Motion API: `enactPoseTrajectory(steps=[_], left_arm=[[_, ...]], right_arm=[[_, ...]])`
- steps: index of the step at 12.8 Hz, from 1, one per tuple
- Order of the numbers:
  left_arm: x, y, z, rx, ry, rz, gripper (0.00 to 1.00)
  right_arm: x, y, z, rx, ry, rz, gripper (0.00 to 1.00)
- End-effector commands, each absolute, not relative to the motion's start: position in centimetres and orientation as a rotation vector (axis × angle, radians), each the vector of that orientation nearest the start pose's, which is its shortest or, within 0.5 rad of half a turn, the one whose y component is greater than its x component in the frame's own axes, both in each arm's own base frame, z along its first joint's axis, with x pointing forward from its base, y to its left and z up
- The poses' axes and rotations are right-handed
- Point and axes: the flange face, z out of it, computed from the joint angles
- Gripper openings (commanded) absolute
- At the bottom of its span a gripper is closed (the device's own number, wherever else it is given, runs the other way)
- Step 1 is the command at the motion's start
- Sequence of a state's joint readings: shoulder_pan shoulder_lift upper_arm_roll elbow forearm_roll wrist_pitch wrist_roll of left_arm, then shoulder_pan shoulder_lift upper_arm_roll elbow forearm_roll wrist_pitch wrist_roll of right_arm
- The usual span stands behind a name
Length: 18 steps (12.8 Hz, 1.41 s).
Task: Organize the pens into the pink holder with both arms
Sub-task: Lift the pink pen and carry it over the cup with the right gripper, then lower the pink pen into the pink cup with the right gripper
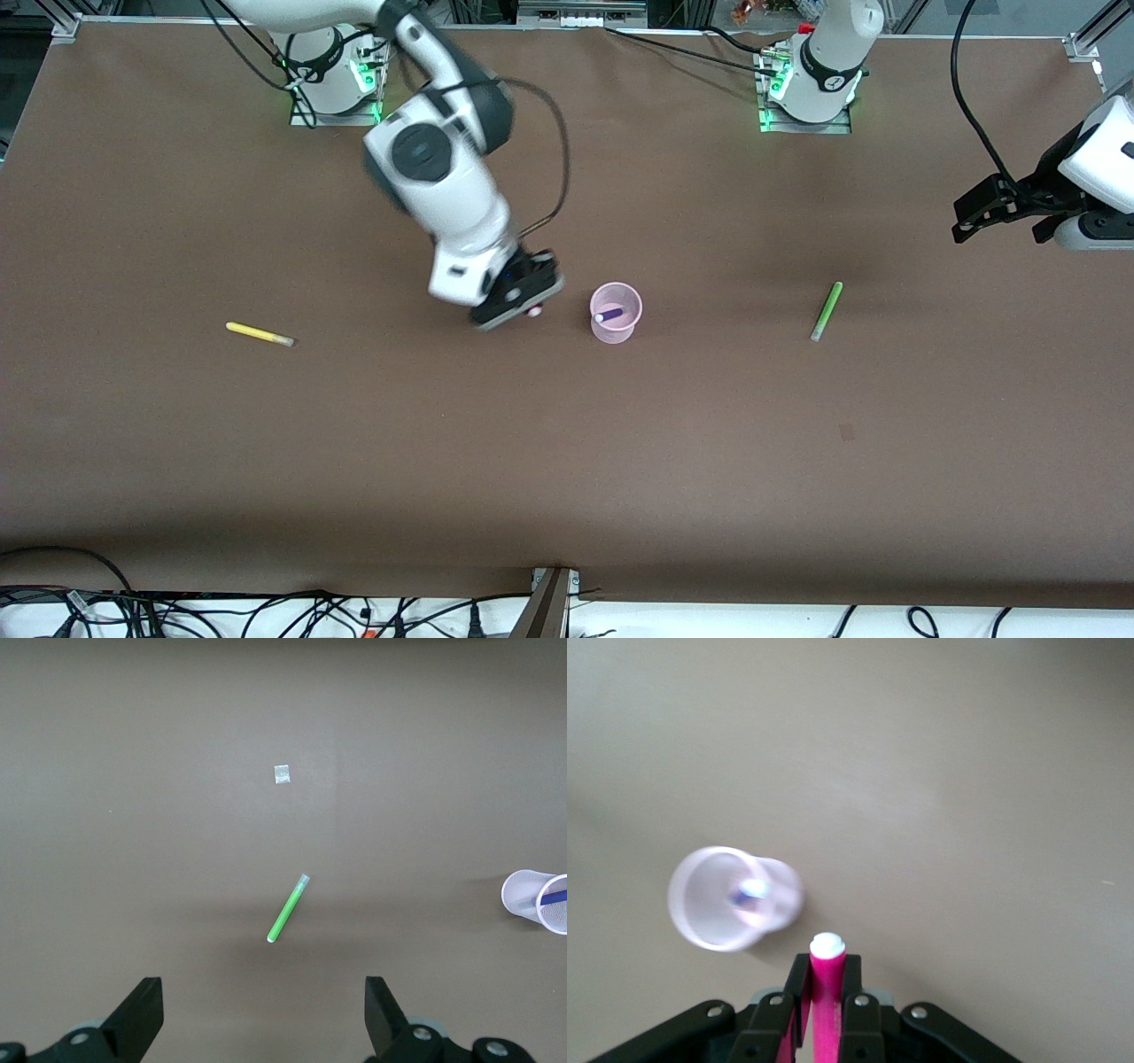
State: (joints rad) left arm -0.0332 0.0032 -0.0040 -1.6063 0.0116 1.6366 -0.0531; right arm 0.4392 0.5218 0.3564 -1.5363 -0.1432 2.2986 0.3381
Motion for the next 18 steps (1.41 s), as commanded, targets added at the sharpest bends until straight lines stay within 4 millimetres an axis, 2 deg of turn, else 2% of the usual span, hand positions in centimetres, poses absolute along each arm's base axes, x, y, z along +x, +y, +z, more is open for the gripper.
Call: enactPoseTrajectory(steps=[1, 2, 6, 15, 18], left_arm=[[56.4, -2.9, 61.7, -3.133, -0.019, -0.054, 1.00], [56.3, -3.8, 61.7, -3.133, 0.005, -0.051, 1.00], [56.3, -4.1, 61.7, -3.133, 0.015, -0.051, 1.00], [56.3, -4.2, 61.8, -3.132, 0.015, -0.052, 1.00], [56.2, -4.2, 61.9, -3.133, 0.017, -0.052, 1.00]], right_arm=[[51.8, 54.0, 39.5, -2.819, -0.704, -0.423, 0.00], [51.4, 55.7, 39.3, -2.810, -0.725, -0.474, 0.00], [50.7, 60.7, 37.3, -2.807, -0.787, -0.622, 0.00], [54.0, 61.4, 32.2, -2.731, -0.805, -0.791, 0.00], [53.8, 61.5, 32.1, -2.727, -0.829, -0.811, 0.00]])
